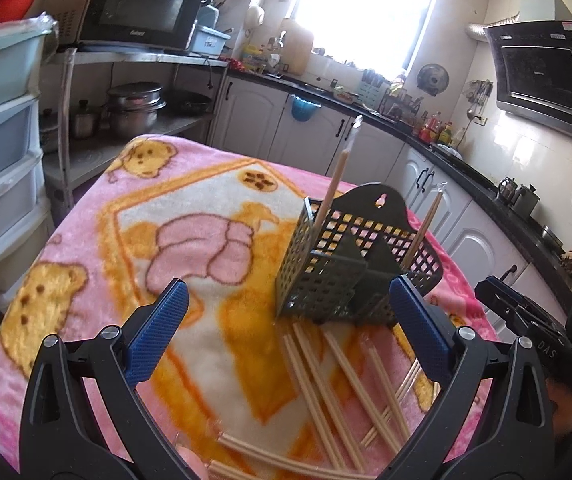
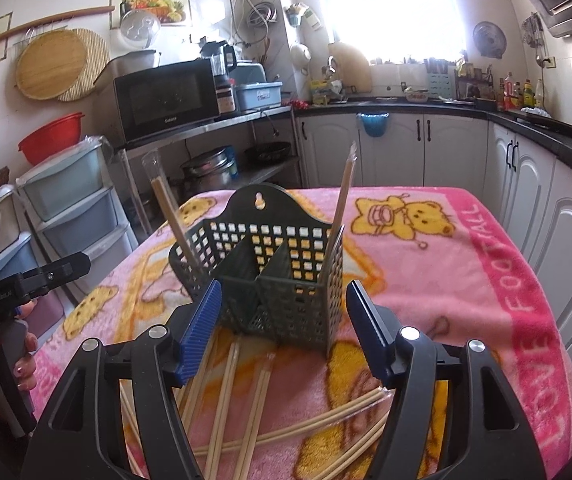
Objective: Organize utensils
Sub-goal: 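Open both tools and withdraw them from the basket toward the loose chopsticks, then close the left tool on wrapped chopsticks while the right tool grasps chopsticks beside the basket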
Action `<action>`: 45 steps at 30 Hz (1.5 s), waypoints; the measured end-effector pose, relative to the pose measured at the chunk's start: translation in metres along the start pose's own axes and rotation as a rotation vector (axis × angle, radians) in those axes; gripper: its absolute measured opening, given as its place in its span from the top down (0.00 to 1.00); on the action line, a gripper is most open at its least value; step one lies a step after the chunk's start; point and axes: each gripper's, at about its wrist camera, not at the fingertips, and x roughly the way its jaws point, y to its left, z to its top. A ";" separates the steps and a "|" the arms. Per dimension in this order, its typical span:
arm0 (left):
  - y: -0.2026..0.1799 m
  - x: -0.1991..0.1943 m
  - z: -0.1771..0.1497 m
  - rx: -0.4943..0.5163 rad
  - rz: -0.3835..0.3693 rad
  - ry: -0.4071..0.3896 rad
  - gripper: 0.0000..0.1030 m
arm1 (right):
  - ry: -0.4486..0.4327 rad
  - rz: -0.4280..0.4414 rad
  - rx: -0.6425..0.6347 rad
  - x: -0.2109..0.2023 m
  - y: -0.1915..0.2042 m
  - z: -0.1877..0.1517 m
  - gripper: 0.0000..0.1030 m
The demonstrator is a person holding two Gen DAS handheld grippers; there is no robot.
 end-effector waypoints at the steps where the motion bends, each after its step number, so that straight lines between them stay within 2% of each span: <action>1: 0.003 -0.001 -0.002 -0.006 0.004 0.002 0.10 | 0.006 0.005 -0.003 0.001 0.001 -0.001 0.39; 13: 0.033 -0.005 -0.037 -0.058 0.064 0.082 0.10 | 0.068 0.030 -0.025 0.010 0.008 -0.015 0.39; 27: 0.045 -0.002 -0.082 -0.080 0.048 0.201 0.10 | 0.166 0.058 -0.037 0.028 0.020 -0.033 0.41; 38: 0.058 -0.003 -0.108 -0.128 0.014 0.284 0.34 | 0.262 0.069 -0.040 0.051 0.022 -0.046 0.52; 40: 0.061 -0.002 -0.112 -0.141 0.008 0.295 0.42 | 0.275 0.067 -0.042 0.055 0.022 -0.048 0.53; 45: 0.063 0.001 -0.117 -0.166 -0.015 0.303 0.56 | 0.321 0.054 -0.013 0.070 0.018 -0.053 0.56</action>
